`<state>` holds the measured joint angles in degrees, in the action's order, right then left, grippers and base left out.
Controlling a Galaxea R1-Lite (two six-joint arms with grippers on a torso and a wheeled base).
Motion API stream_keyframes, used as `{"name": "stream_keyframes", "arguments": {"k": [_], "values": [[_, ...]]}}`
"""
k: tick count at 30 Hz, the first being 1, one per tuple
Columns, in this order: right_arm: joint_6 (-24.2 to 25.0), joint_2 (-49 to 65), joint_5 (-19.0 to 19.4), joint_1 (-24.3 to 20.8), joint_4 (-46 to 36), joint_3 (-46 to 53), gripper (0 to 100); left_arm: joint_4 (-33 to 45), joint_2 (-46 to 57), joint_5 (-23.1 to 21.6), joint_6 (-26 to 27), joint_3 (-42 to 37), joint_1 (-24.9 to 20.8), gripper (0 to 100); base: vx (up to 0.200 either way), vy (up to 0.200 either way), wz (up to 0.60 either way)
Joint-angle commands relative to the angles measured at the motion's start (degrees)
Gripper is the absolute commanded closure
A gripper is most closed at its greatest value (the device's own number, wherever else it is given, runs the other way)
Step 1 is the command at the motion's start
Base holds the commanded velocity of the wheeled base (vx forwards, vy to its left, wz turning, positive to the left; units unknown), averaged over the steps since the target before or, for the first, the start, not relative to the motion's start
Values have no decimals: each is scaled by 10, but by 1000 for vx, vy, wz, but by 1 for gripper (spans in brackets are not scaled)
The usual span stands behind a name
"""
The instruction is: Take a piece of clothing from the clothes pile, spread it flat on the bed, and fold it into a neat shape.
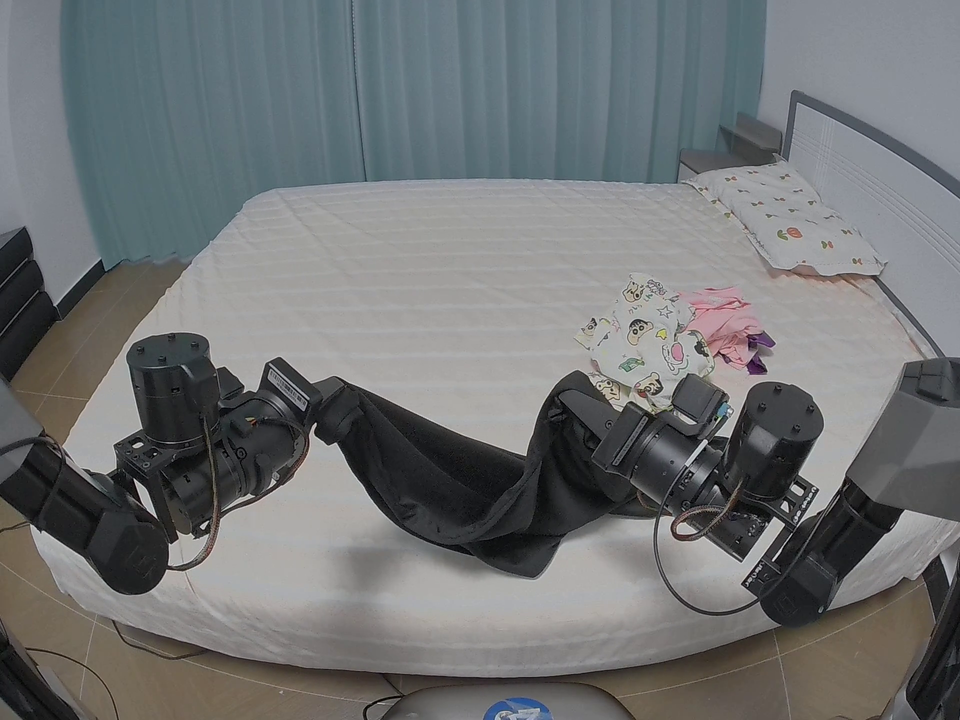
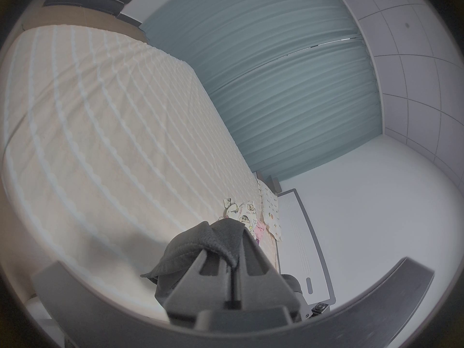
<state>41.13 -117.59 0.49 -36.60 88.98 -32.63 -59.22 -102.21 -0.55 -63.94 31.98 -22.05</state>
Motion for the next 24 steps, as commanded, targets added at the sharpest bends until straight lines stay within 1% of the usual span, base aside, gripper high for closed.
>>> {"name": "stream_keyframes", "arguments": {"k": [1, 3, 18, 24], "values": [[1, 3, 0, 7, 10, 1, 100, 0, 0, 0, 0, -1, 0, 100, 0, 200, 0], [1, 0, 0, 7, 10, 2, 100, 0, -2, 0, 1, -1, 0, 100, 0, 200, 0], [2, -2, -1, 7, 10, 5, 100, 0, -7, 1, 1, 0, 1, 100, 0, 0, 0], [8, -3, -1, 8, 10, 6, 100, 0, -6, -2, -7, -1, 1, 100, 0, 0, 0]]}}
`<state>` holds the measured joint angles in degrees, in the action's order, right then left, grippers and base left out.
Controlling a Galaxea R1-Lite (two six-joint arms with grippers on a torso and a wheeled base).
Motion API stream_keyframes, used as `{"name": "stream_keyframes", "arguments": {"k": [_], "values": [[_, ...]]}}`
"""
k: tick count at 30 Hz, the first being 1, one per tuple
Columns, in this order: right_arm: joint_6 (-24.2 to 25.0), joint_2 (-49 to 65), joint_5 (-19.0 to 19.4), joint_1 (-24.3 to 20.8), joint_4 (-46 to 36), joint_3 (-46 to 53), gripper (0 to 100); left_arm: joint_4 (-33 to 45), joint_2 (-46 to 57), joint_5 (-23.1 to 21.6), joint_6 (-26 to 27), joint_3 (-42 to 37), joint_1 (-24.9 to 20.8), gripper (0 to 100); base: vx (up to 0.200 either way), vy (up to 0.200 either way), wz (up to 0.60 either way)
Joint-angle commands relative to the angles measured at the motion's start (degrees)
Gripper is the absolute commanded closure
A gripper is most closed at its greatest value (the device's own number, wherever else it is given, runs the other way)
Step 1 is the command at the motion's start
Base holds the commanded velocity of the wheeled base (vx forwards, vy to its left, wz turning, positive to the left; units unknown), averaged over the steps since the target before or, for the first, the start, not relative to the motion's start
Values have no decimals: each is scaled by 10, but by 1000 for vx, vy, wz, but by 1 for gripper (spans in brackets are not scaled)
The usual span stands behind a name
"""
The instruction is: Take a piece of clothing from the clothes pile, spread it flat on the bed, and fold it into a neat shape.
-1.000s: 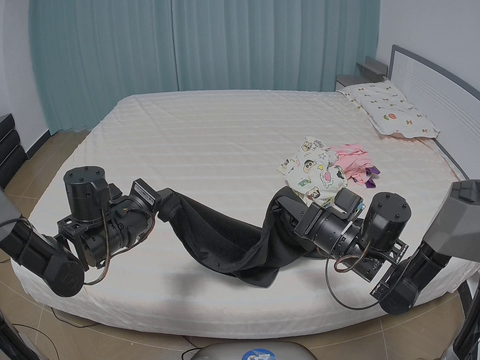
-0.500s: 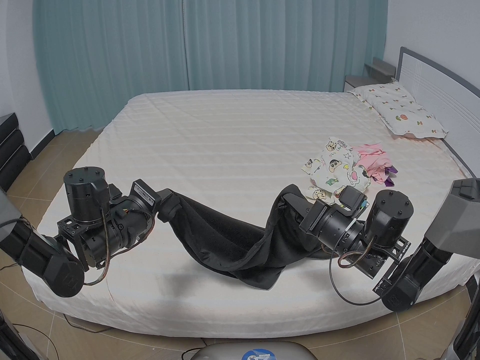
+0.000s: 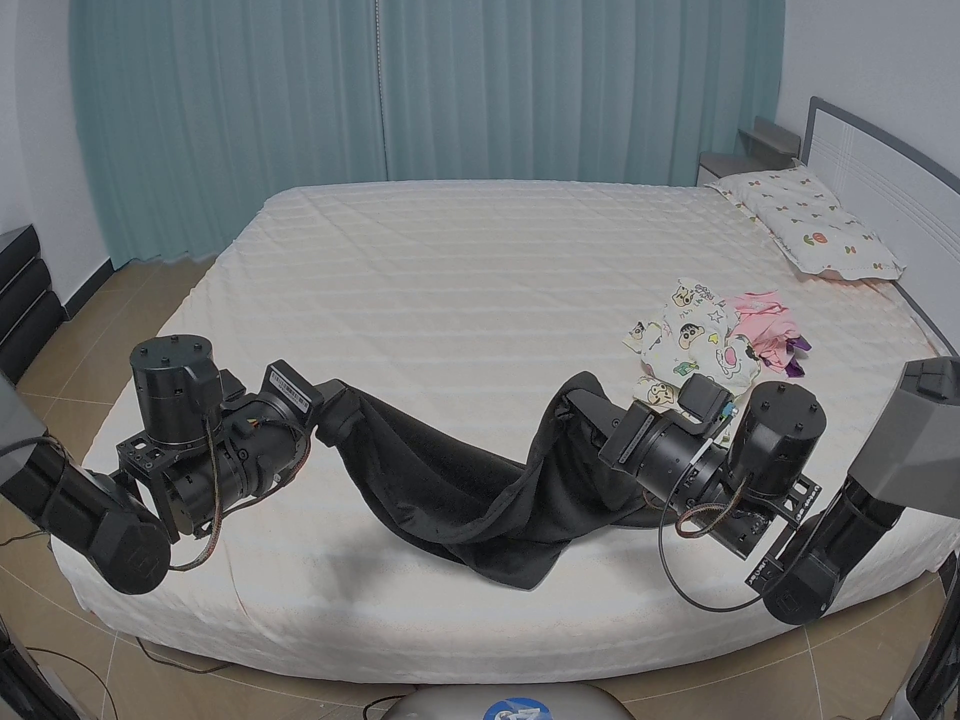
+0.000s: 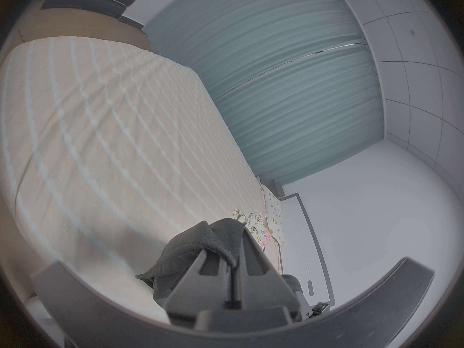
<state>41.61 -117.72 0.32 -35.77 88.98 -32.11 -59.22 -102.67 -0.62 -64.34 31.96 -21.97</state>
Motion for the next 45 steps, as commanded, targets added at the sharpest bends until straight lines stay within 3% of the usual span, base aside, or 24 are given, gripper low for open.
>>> {"name": "stream_keyframes", "arguments": {"k": [1, 18, 27, 35, 45], "values": [[6, -1, 1, 0, 10, 0, 100, 0, -2, -2, -3, 0, 0, 100, 0, 200, 0], [8, 0, 0, 3, 10, 2, 100, 0, -3, -1, -2, -1, 2, 100, 0, 200, 0], [2, 0, -1, 7, 10, 24, 100, 2, 9, -1, 5, -12, 2, 100, 0, 0, 0], [-21, 28, -2, -9, 10, 87, 100, 8, 31, -1, 6, -31, -5, 100, -200, 0, 0], [-31, 219, -3, -54, 8, 180, 100, 38, 120, -2, 14, -68, -7, 100, -200, 0, 0]]}}
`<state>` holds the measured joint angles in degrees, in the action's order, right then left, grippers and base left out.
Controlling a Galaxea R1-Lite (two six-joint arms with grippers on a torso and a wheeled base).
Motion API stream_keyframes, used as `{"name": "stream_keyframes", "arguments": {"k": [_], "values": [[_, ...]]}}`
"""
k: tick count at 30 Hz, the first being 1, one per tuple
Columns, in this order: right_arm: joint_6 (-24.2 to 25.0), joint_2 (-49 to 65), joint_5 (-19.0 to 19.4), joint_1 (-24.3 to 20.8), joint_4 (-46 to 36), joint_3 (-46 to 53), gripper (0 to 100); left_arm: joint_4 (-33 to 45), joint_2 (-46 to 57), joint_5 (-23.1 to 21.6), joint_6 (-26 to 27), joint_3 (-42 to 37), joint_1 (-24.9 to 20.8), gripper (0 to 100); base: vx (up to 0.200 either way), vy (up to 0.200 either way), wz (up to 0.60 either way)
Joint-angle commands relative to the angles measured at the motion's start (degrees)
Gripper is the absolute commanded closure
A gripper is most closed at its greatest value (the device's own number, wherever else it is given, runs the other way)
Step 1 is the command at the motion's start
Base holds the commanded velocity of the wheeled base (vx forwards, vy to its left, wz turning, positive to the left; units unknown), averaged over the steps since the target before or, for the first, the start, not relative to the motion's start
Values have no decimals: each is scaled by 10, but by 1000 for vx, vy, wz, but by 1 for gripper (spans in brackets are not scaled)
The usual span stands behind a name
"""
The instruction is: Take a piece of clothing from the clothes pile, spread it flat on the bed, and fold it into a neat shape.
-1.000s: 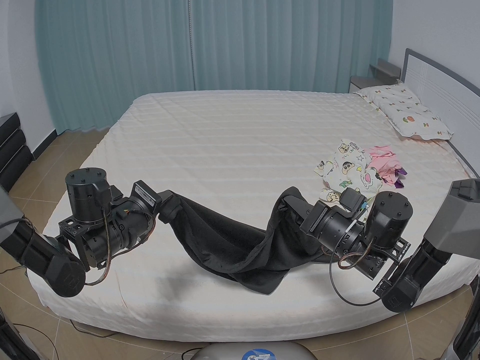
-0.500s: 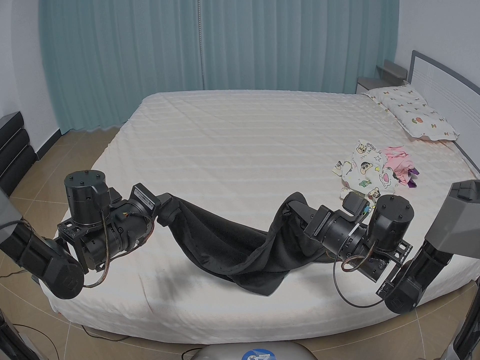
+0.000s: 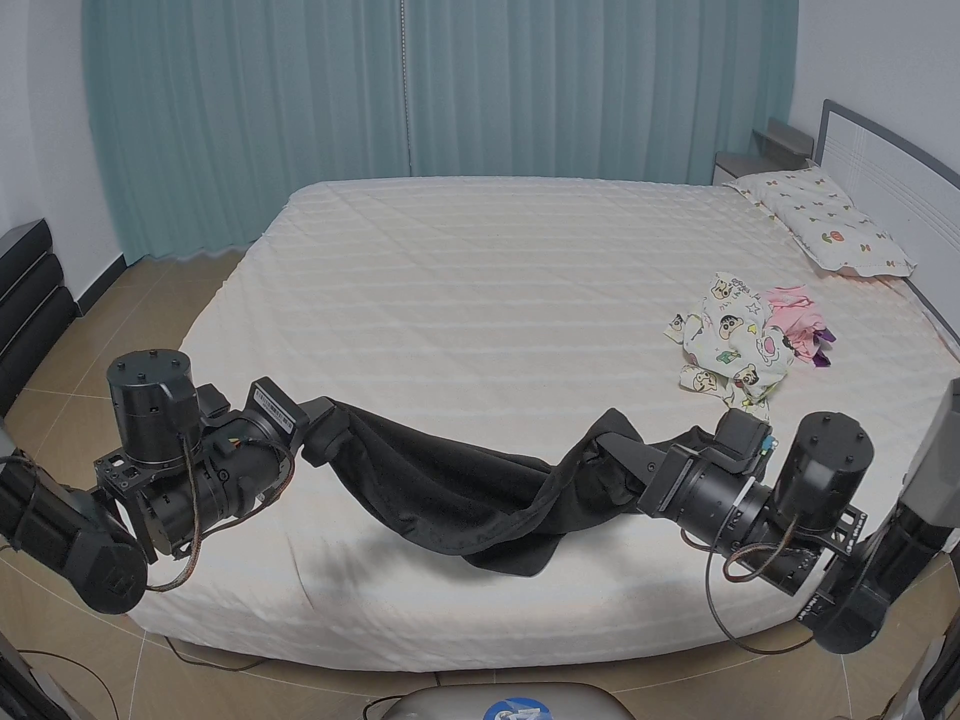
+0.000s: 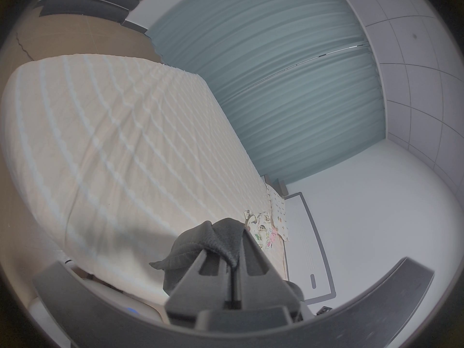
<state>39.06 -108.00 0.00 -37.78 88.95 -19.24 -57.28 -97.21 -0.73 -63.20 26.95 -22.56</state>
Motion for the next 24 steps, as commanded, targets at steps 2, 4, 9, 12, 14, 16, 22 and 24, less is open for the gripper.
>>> {"name": "stream_keyframes", "arguments": {"k": [2, 4, 9, 12, 14, 16, 22, 24], "values": [[-21, 163, 0, -44, 9, 72, 100, 29, 95, 0, 4, -23, -1, 100, 0, 0, 0], [-37, 202, -2, -53, 9, 79, 100, 44, 130, -1, 4, -23, -1, 100, 0, 0, 0], [-38, 300, 2, -53, -8, 43, 100, 96, 185, -1, 4, 7, -1, 100, 0, 0, 0], [-19, 348, 5, 3, -94, -48, 100, 151, 205, -1, 3, 64, 9, 100, 0, 0, 0], [17, 364, 18, 34, -149, -99, 100, 181, 207, -2, 1, 93, 15, 100, 0, 0, 0], [43, 371, 33, 64, -199, -146, 100, 205, 207, -4, -1, 115, 15, 100, 0, 0, 0], [72, 323, 68, 170, -339, -283, 100, 259, 162, -6, -26, 187, 20, 100, 0, 0, 0], [83, 283, 69, 195, -363, -316, 100, 265, 127, -6, -46, 206, 23, 100, 0, 0, 0]]}}
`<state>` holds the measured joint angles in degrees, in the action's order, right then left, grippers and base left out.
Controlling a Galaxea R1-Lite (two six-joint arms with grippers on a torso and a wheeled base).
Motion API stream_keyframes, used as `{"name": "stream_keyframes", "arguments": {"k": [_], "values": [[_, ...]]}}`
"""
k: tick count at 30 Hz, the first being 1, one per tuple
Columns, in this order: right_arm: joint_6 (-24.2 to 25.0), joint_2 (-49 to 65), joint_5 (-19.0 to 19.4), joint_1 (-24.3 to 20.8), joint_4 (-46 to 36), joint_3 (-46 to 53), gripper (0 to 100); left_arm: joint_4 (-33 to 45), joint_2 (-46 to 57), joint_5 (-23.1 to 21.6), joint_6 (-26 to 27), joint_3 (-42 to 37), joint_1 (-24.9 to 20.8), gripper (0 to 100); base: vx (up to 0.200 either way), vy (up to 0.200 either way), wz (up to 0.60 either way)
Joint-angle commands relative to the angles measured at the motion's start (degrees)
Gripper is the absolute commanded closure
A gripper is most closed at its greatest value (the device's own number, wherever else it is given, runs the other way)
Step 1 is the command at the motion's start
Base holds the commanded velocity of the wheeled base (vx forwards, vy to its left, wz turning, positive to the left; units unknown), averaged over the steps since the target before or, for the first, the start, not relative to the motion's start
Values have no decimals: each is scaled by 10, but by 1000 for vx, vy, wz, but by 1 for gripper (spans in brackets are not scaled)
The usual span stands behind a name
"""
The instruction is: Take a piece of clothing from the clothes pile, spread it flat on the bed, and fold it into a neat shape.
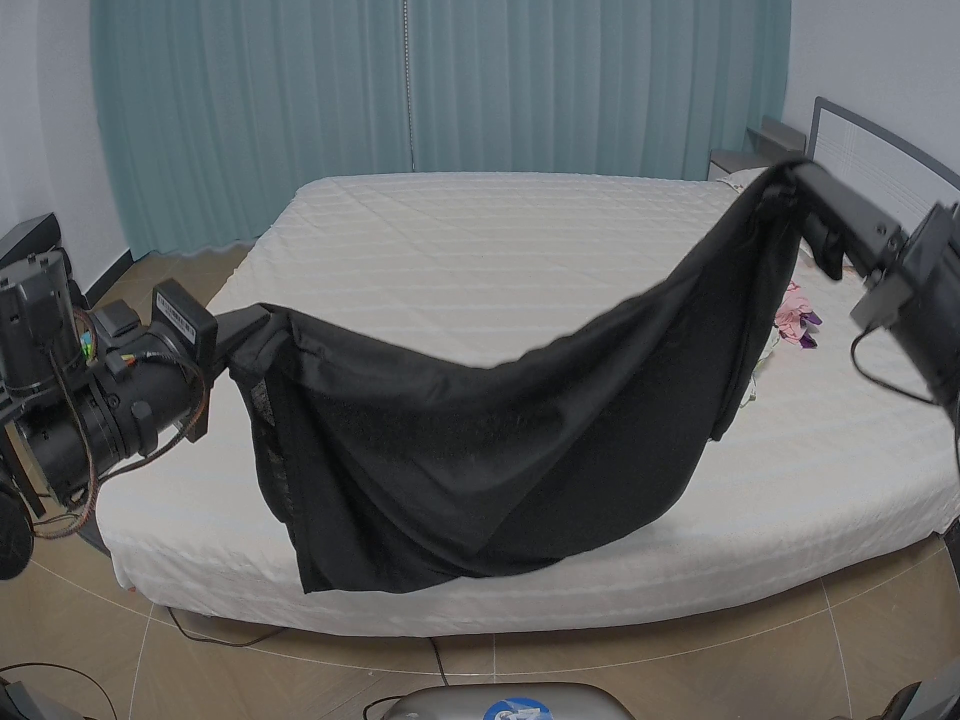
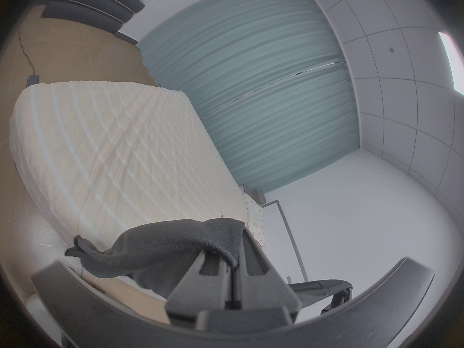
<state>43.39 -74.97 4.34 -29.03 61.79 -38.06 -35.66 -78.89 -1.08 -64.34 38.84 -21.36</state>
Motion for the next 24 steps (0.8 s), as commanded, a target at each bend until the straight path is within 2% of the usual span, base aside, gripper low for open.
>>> {"name": "stream_keyframes", "arguments": {"k": [1, 4, 12, 17, 18, 20, 24], "values": [[41, -66, 25, 117, -96, -145, 100, 50, -70, -3, -41, 92, 13, 100, 0, 0, 0], [41, -136, 18, 142, -99, -204, 100, 46, -117, -4, -51, 110, 20, 100, 0, 0, 0], [31, -279, 6, 146, -91, -259, 100, 43, -225, -4, -49, 155, 31, 100, 0, 0, 0], [27, -354, 3, 141, -45, -275, 100, 30, -283, -1, -46, 200, 42, 100, 200, 0, 0], [23, -385, 2, 141, -9, -275, 100, 21, -305, -1, -45, 215, 47, 100, 200, 0, 0], [21, -410, 2, 141, 14, -275, 100, 18, -326, -1, -46, 233, 56, 100, 200, 0, 0], [19, -448, 2, 142, 37, -276, 100, 18, -371, -1, -45, 273, 69, 100, 200, 0, 0]]}}
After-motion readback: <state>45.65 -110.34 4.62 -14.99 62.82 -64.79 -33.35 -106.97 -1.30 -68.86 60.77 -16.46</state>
